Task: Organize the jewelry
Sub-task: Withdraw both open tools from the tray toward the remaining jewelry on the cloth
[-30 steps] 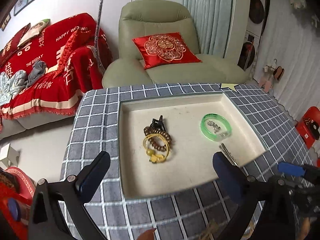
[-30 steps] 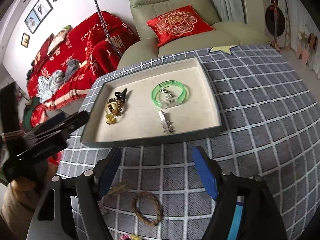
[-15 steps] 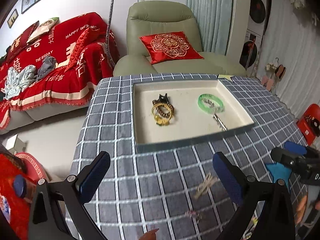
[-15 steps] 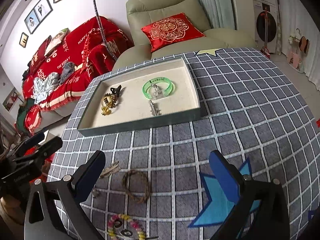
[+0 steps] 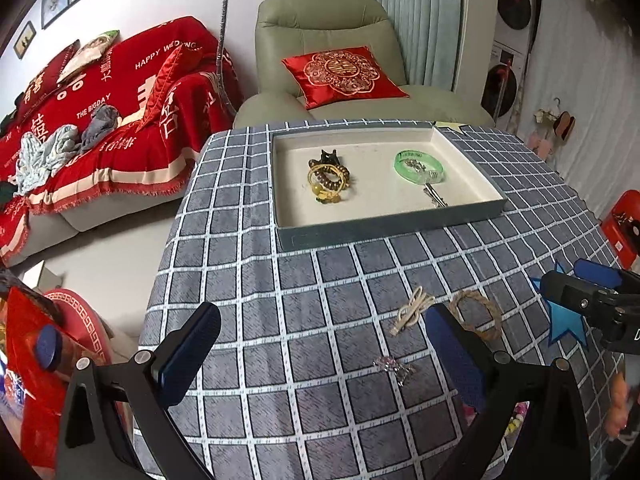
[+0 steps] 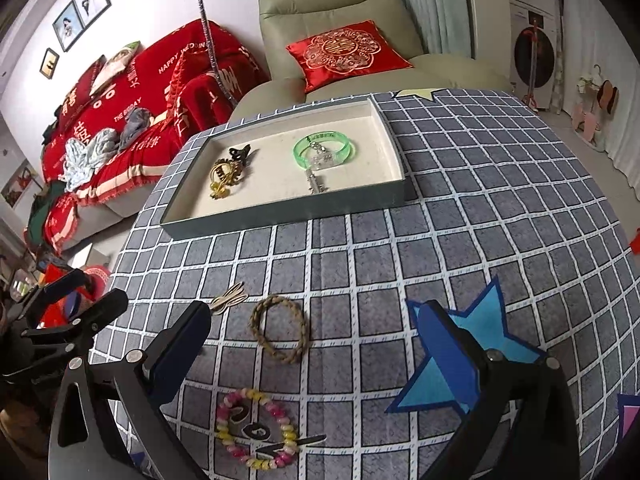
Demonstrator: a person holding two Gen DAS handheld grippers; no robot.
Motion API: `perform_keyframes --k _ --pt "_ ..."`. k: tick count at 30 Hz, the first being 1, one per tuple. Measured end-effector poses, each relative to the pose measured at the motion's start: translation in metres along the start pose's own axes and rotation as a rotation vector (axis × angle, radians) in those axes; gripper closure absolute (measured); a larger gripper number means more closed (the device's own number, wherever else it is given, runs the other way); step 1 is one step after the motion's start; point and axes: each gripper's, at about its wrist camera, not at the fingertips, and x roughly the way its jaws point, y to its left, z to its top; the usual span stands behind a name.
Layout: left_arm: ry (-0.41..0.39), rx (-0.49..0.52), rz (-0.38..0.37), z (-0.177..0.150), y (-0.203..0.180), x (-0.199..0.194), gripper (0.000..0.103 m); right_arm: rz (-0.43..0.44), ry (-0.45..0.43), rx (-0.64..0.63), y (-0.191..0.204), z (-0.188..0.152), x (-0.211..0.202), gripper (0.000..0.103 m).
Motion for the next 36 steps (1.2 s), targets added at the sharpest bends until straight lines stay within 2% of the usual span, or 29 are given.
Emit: perform_keyframes --k 13,21,29,36 --pt "0.051 -0.05 -0.016 -0.018 0.01 0.011 0.0 0.013 0.022 -0.02 0.005 -0.016 -0.007 0.0" --pt "0.081 -0.062 -0.048 -0.031 0.021 0.022 0.0 0.001 0.055 -0.012 0.003 -0.039 -0.01 0.0" --pt "0.091 0.034 -0.07 -0.032 0.0 0.033 0.0 -0.016 0.095 0.001 -0.007 -0.056 -0.004 0.0" --pt "0.11 0.13 -0.067 -0.023 -0.021 0.055 0.0 -0.034 0.135 -0.088 0.012 -0.078 0.001 0.0"
